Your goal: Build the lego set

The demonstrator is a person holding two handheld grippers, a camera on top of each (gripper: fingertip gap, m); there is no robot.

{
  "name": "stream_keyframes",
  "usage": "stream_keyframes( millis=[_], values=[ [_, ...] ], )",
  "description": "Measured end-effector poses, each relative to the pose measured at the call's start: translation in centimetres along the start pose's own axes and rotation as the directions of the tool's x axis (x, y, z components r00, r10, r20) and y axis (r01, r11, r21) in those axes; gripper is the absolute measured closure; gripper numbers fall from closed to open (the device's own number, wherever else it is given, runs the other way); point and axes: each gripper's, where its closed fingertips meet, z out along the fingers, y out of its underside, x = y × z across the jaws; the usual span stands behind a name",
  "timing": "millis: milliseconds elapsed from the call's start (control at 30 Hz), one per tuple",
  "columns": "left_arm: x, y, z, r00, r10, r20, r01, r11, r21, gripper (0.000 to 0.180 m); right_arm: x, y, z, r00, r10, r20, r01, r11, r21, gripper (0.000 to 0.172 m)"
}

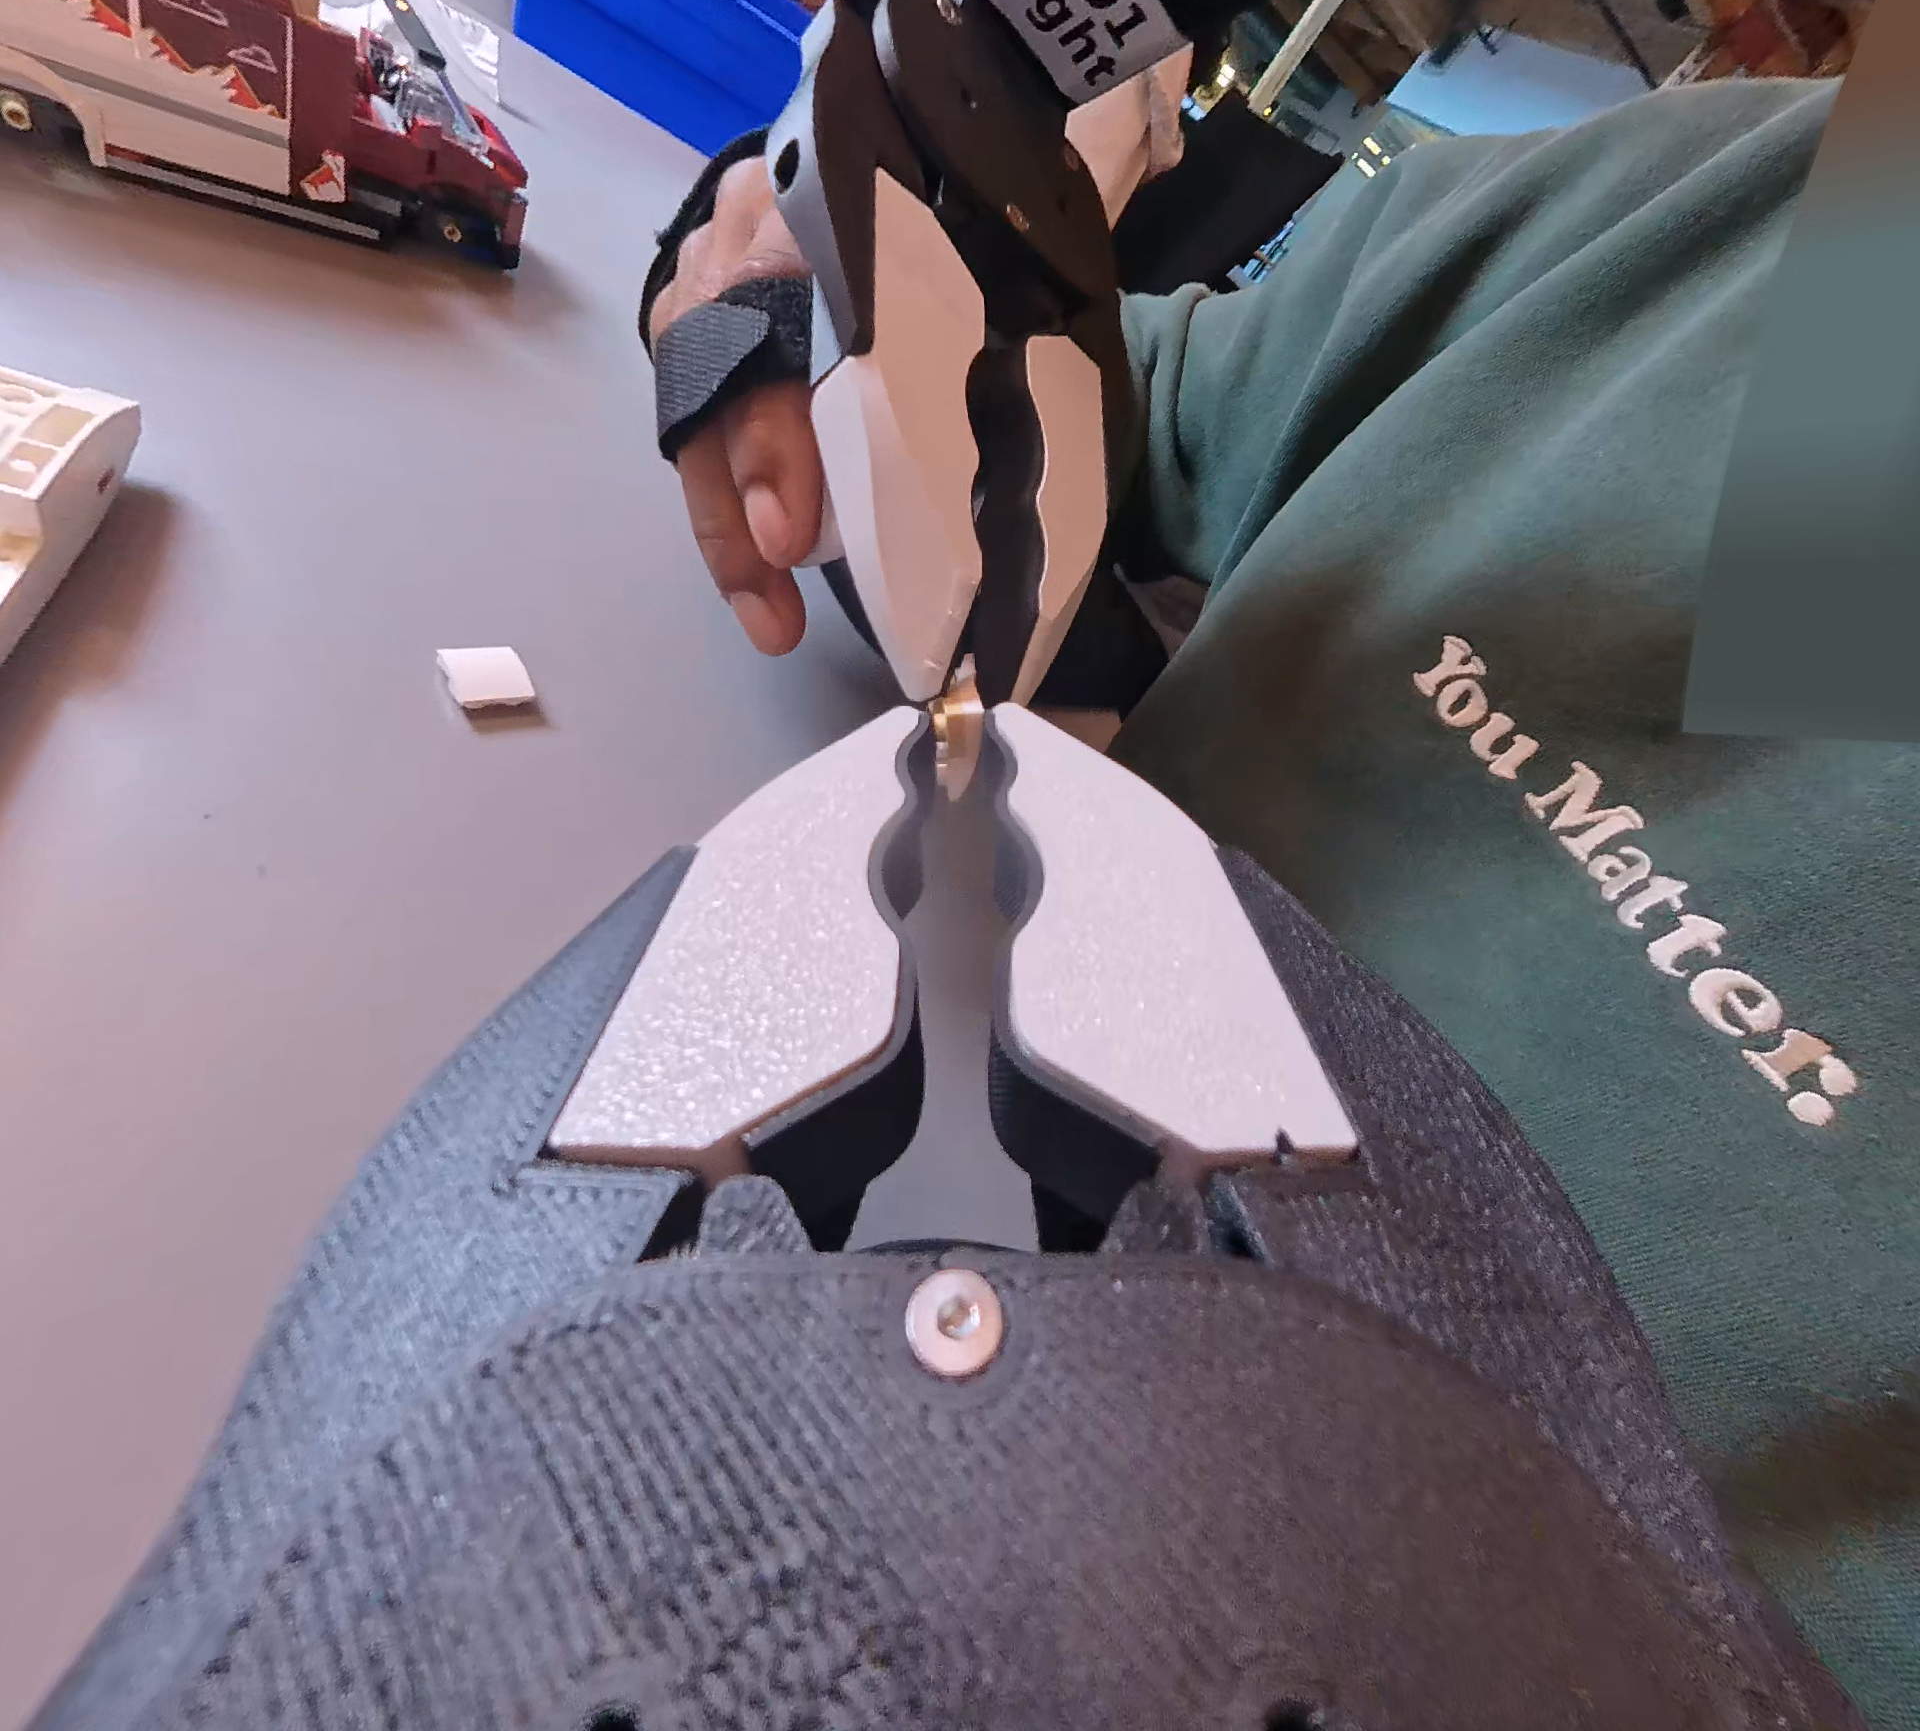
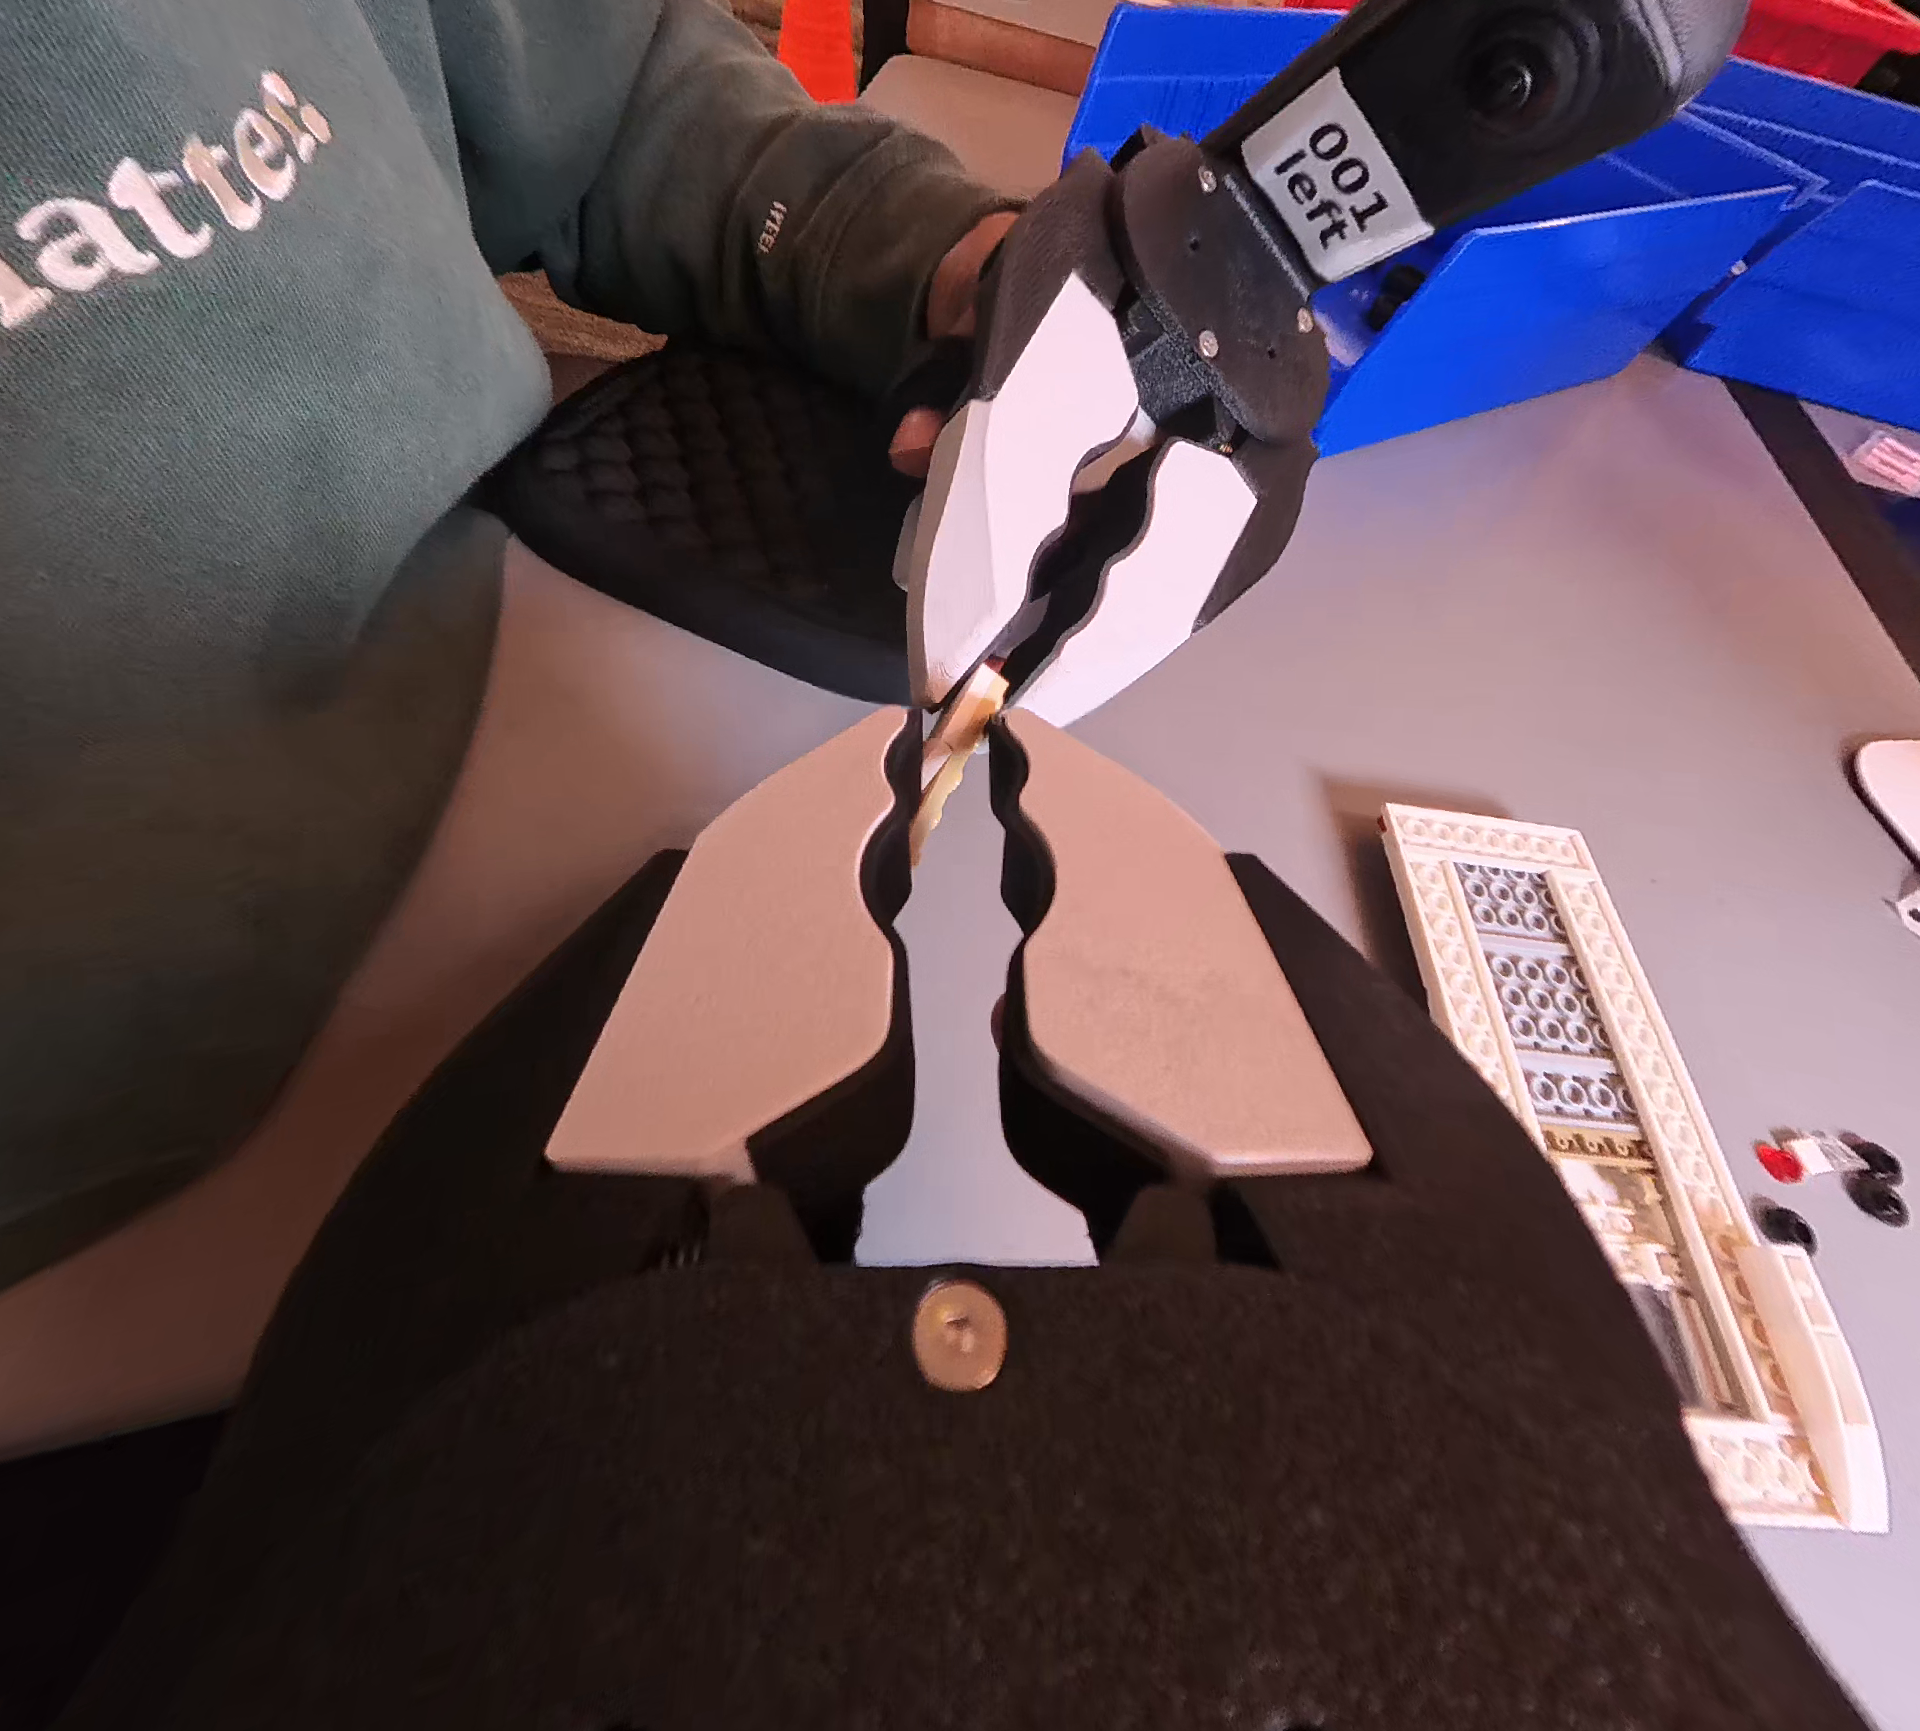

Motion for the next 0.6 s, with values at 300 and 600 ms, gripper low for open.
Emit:
stream_keyframes(
  millis=[300, 600],
  values=[
    [1.2, -1.8, -0.3, 0.997, 0.071, -0.031, -0.067, 0.99, 0.125, 0.167, 0.6, -1.8, -0.9, 0.999, 0.038, -0.025, -0.035, 0.993, 0.109, 0.165],
    [1.2, -3.4, -0.7, 0.968, 0.229, 0.104, -0.247, 0.944, 0.217, 0.172, 1.5, -3.4, -1.6, 0.976, 0.215, 0.019, -0.213, 0.942, 0.259, 0.165]
  ],
)
